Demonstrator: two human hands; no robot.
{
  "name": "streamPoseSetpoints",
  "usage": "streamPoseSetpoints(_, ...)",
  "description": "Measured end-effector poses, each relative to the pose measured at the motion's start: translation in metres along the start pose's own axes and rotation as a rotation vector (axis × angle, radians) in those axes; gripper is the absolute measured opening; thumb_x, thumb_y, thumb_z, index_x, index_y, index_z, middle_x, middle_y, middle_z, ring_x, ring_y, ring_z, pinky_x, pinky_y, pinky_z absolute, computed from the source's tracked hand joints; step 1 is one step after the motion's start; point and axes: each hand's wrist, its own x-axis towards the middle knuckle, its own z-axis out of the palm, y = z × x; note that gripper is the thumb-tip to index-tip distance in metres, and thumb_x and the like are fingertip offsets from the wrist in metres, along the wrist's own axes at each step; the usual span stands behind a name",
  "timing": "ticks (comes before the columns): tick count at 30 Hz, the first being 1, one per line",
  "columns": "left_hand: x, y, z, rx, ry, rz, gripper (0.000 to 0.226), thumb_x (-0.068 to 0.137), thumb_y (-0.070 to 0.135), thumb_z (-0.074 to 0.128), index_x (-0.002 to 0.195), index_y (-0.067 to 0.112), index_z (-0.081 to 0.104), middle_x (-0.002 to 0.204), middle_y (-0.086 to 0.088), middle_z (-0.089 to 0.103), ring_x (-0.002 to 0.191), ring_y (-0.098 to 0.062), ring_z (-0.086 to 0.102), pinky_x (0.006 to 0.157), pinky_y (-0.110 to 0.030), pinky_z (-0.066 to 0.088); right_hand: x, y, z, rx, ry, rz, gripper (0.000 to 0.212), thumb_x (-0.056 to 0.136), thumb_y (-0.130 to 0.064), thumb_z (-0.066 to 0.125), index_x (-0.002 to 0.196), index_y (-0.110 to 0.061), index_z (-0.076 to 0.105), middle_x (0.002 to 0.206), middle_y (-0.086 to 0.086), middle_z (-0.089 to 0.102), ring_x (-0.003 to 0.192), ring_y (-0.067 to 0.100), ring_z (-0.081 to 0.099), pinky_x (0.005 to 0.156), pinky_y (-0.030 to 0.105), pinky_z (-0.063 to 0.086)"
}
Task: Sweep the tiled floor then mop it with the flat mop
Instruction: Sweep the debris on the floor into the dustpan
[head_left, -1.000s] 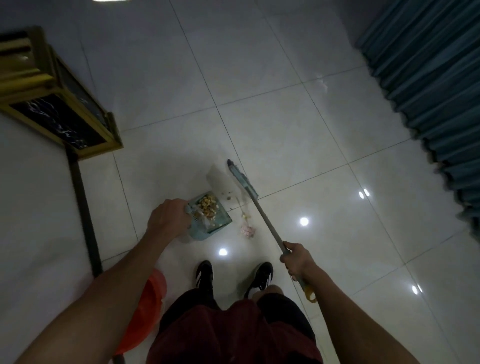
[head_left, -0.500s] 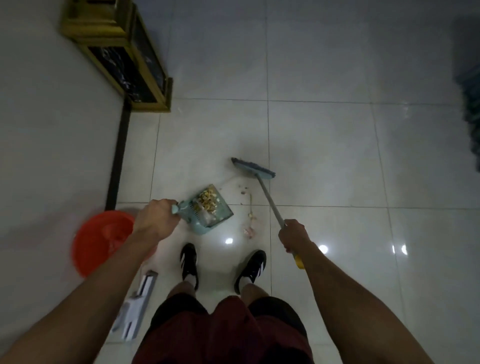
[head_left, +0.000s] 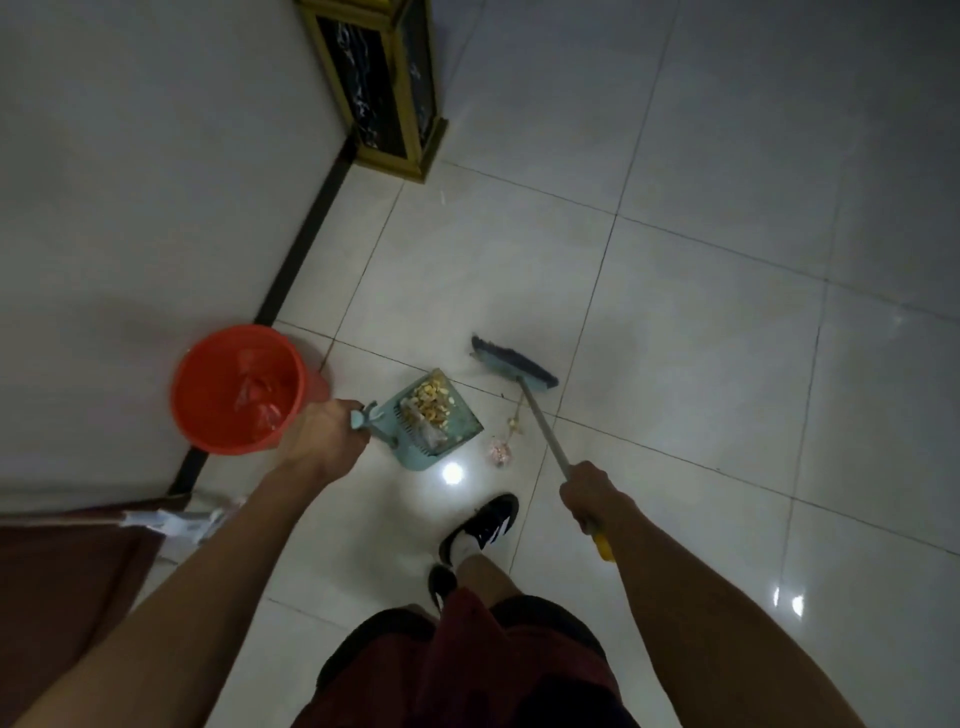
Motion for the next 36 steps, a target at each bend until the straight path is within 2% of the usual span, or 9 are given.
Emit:
streamPoseSetpoints(4,-0.032,-0.019,0.018,-0.028,0.045,-0.021,0.008,0.089,0.03,0.067,0.089,0.023,0.071,0.081,-0.005,0.07,0.075,-0.029,0.067,0.068,-0.038,0.059,-0.019,0.02,0.021,-0.08,-0.044,0.0,0.034,0.099,-0.012,0.047,0.131,-0.001,0.049,0.106,0.016,0.064,0.087,0.03,0.07,0.081,0.043,0.061)
streamPoseSetpoints(8,-0.063,-0.028,0.036,-0.016,0.05,-0.033,0.01,0.089,0.029,0.064,0.092,0.023,0.071,0.088,-0.008,0.072,0.082,-0.032,0.066,0.067,-0.035,0.052,-0.043,0.043,0.046,-0.085,-0.082,-0.005,0.032,0.095,-0.009,0.047,0.126,0.0,0.051,0.091,0.013,0.062,0.069,0.025,0.066,0.063,0.037,0.059)
streamPoseSetpoints(11,-0.082,-0.032,0.045,-0.023,0.034,-0.047,0.009,0.089,0.028,0.062,0.089,0.022,0.069,0.089,-0.009,0.071,0.082,-0.032,0.066,0.071,-0.039,0.056,-0.058,0.06,0.055,-0.06,-0.064,-0.05,0.029,0.09,-0.01,0.047,0.115,0.001,0.058,0.097,0.017,0.066,0.074,0.028,0.067,0.056,0.032,0.056)
streamPoseSetpoints(13,-0.094,-0.034,0.05,-0.05,0.04,-0.06,0.009,0.088,0.026,0.063,0.088,0.02,0.069,0.089,-0.011,0.071,0.084,-0.035,0.066,0.073,-0.042,0.057,-0.064,0.072,0.054,-0.053,-0.027,-0.084,0.025,0.087,-0.009,0.047,0.104,0.001,0.063,0.088,0.014,0.066,0.062,0.023,0.063,0.048,0.026,0.05)
streamPoseSetpoints(16,-0.109,-0.037,0.055,-0.103,0.054,-0.108,0.011,0.088,0.026,0.063,0.089,0.019,0.071,0.089,-0.012,0.071,0.084,-0.035,0.067,0.073,-0.042,0.058,-0.066,0.086,0.044,-0.085,0.019,-0.126,0.019,0.087,-0.01,0.048,0.091,-0.003,0.065,0.076,0.007,0.063,0.058,0.018,0.06,0.051,0.024,0.05)
streamPoseSetpoints(22,-0.129,-0.03,0.071,-0.175,0.095,-0.236,0.009,0.086,0.027,0.065,0.088,0.02,0.071,0.092,-0.012,0.071,0.089,-0.037,0.067,0.068,-0.036,0.052,-0.042,0.077,0.005,-0.145,0.056,-0.22,0.03,0.088,-0.01,0.047,0.111,0.002,0.06,0.093,0.013,0.064,0.064,0.026,0.066,0.05,0.032,0.056)
streamPoseSetpoints(26,-0.15,-0.012,0.088,-0.227,0.104,-0.362,0.007,0.086,0.03,0.065,0.087,0.025,0.07,0.091,-0.01,0.072,0.087,-0.035,0.067,0.071,-0.039,0.056,-0.013,0.054,-0.028,-0.304,0.041,-0.338,0.04,0.087,-0.011,0.048,0.123,-0.001,0.06,0.1,0.016,0.066,0.068,0.028,0.067,0.043,0.026,0.05)
streamPoseSetpoints(32,-0.186,0.023,0.123,-0.322,0.189,-0.55,0.011,0.089,0.033,0.065,0.095,0.027,0.073,0.088,-0.007,0.071,0.081,-0.032,0.066,0.072,-0.038,0.056,0.023,0.02,-0.06,-0.565,0.022,-0.5,0.041,0.092,-0.014,0.05,0.132,-0.009,0.061,0.116,0.014,0.067,0.098,0.032,0.069,0.082,0.043,0.061)
streamPoseSetpoints(36,-0.213,0.042,0.146,-0.361,0.223,-0.639,0.013,0.089,0.034,0.065,0.097,0.028,0.073,0.086,-0.005,0.071,0.079,-0.032,0.065,0.073,-0.041,0.058,0.032,0.016,-0.065,-0.673,-0.028,-0.507,0.039,0.095,-0.015,0.047,0.132,-0.008,0.058,0.117,0.014,0.064,0.104,0.032,0.067,0.09,0.045,0.058)
